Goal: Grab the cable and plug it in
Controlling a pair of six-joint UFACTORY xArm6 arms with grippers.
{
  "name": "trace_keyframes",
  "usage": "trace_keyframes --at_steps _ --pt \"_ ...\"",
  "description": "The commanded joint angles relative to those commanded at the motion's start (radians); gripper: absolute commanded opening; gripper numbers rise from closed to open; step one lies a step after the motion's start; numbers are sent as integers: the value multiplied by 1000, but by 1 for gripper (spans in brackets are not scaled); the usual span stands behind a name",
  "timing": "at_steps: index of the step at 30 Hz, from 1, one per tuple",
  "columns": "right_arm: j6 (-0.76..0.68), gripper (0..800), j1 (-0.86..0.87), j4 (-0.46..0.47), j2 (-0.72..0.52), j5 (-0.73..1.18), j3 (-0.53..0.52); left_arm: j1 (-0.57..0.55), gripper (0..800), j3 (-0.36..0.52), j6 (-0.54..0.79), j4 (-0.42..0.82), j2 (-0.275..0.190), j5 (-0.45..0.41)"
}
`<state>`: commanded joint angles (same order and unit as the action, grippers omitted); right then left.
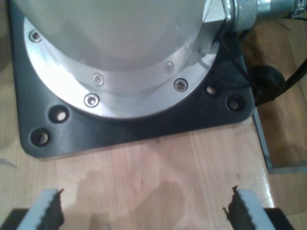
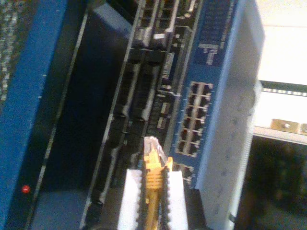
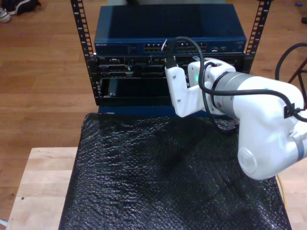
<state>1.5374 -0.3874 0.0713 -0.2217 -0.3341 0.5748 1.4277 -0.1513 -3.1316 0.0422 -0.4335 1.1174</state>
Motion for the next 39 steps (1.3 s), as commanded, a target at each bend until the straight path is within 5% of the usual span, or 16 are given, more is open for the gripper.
trace_keyframes --at_steps 17,27,39 --pt "-5 0 25 -9 239 -440 46 0 800 0 0 0 0 0" --pt "-2 0 32 -140 313 -565 55 0 800 0 0 0 0 0" --pt "-5 0 32 -152 453 -689 115 0 800 0 0 0 0 0"
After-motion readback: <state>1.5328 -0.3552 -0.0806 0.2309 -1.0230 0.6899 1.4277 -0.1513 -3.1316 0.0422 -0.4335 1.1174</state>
